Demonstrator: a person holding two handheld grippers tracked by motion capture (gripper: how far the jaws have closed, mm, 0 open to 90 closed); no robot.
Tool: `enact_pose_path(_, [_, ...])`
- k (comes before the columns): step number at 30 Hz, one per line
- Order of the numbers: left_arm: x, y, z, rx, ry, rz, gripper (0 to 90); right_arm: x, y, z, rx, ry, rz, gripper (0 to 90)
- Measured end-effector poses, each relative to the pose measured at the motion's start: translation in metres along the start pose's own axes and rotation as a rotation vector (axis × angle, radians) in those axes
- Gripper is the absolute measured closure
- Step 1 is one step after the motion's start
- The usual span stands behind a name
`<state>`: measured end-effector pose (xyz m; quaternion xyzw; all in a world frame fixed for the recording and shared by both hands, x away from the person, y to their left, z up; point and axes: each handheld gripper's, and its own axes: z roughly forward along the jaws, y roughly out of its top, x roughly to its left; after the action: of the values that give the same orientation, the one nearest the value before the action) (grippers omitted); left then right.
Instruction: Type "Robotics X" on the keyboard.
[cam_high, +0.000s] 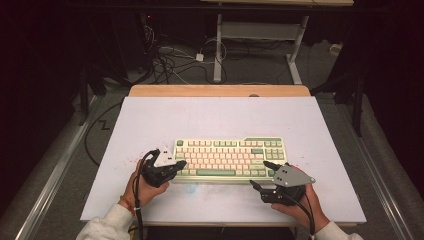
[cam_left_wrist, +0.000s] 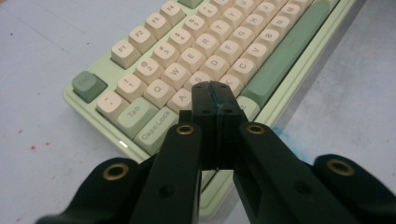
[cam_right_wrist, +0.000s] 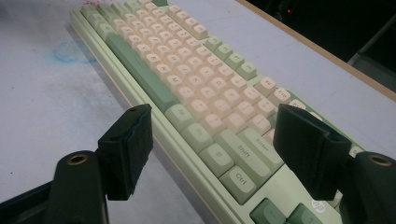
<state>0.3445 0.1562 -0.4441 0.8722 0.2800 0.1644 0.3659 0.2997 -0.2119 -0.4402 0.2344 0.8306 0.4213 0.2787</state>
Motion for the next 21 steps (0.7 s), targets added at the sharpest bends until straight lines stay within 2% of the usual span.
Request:
enact_pose_path(8, [0.0, 0.016, 0.016, 0.023, -0.027, 0.001, 87.3, 0.0, 0.0, 0.001, 0.002, -0.001, 0.001, 28.6])
enact_pose_path(21, [0.005, 0.025, 0.034, 0.059, -0.025, -0.001, 86.4, 0.0, -0.001, 0.0, 0.006, -0.002, -0.002, 28.6])
